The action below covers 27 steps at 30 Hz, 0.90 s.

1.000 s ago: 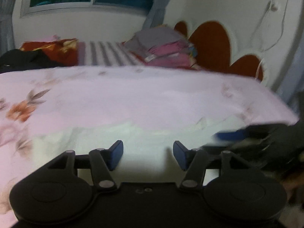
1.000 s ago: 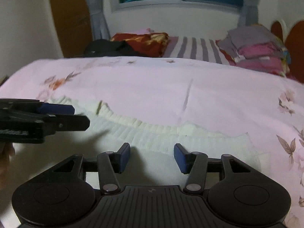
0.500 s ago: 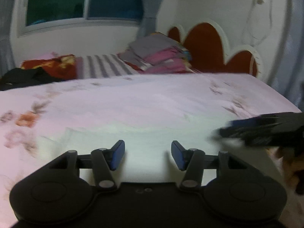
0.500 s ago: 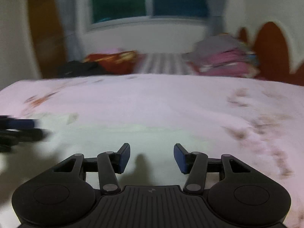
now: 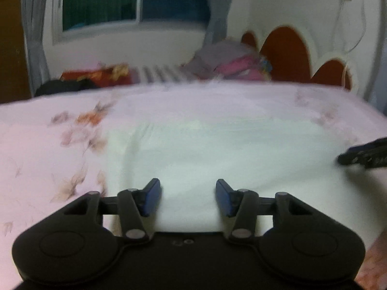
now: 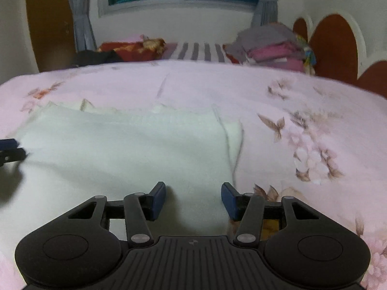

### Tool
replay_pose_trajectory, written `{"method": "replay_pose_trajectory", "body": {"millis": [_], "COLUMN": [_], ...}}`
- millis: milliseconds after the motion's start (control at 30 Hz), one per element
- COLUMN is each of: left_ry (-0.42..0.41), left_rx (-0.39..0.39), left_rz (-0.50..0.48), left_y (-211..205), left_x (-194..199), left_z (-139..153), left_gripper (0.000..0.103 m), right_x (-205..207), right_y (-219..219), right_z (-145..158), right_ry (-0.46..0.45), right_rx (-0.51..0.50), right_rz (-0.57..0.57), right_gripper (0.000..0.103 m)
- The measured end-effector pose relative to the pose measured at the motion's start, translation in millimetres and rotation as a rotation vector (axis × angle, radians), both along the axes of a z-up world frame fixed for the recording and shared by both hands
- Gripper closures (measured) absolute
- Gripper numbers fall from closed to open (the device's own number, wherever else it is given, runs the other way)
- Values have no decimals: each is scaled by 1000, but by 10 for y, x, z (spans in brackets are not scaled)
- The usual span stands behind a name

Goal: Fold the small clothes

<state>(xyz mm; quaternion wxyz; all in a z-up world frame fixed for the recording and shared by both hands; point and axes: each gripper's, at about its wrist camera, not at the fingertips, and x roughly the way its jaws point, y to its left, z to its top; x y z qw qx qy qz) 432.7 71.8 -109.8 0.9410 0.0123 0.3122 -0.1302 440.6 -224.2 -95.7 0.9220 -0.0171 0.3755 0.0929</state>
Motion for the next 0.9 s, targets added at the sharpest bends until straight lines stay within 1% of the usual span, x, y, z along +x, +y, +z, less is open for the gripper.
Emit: {"method": "replay_pose_trajectory", "body": {"millis": [33, 67, 133, 167, 200, 233, 267, 333, 367, 433, 467, 533, 567, 633, 733, 833, 900], "left_ry": [-5, 1, 33, 60, 105, 141, 152, 140, 130, 114, 117, 125, 133, 142, 168, 180, 177], "left_rx": [-13, -18, -7, 5, 24, 48, 53, 28, 12, 2, 3, -10, -13, -19, -6, -19, -23], "left_rz": [-21, -47, -102, -120, -134, -125, -110, -99, -100, -98, -92, -72, -62, -59, -51, -14, 6], "left_y": [-84, -173, -410, -501, -572, -609, -598, -538, -513, -514, -515, -534, -539, -555, -590, -506, -432], "left_x": [-41, -88, -150, -171, -181, -193, -238, -377, -451, -565, -615, -686, -696, -761, -832, -875, -918], "left_z": [40, 56, 26, -12, -69, -135, -177, -137, -98, -53, -49, -49, -57, -66, -98, -123, -112], "left_gripper": [53, 52, 52, 52, 51, 52, 52, 52, 52, 52, 52, 52, 52, 52, 52, 53, 53], "right_x": [-66, -125, -202, -231, -247, -271, -298, -356, -412, -574, -662, -794, -832, -926, -1011, -1058, -1077], "right_y": [76, 148, 436, 538, 602, 640, 643, 633, 620, 605, 625, 715, 750, 805, 833, 837, 764], "right_z": [57, 62, 4, -46, -108, -167, -193, -166, -99, 12, 34, -4, -43, -91, -116, -122, -109], "right_ry": [-13, -13, 16, 33, 57, 80, 86, 101, 98, 70, 64, 75, 105, 113, 116, 117, 120], "right_rx": [37, 53, 44, 33, 14, -12, -19, -34, -27, 31, 40, 28, 30, 29, 48, 41, 44], "right_rz": [28, 52, 126, 143, 141, 127, 119, 93, 77, 95, 115, 143, 153, 149, 152, 159, 136], "right_gripper": [51, 51, 51, 51, 51, 51, 51, 51, 51, 51, 51, 69, 81, 83, 83, 83, 83]}}
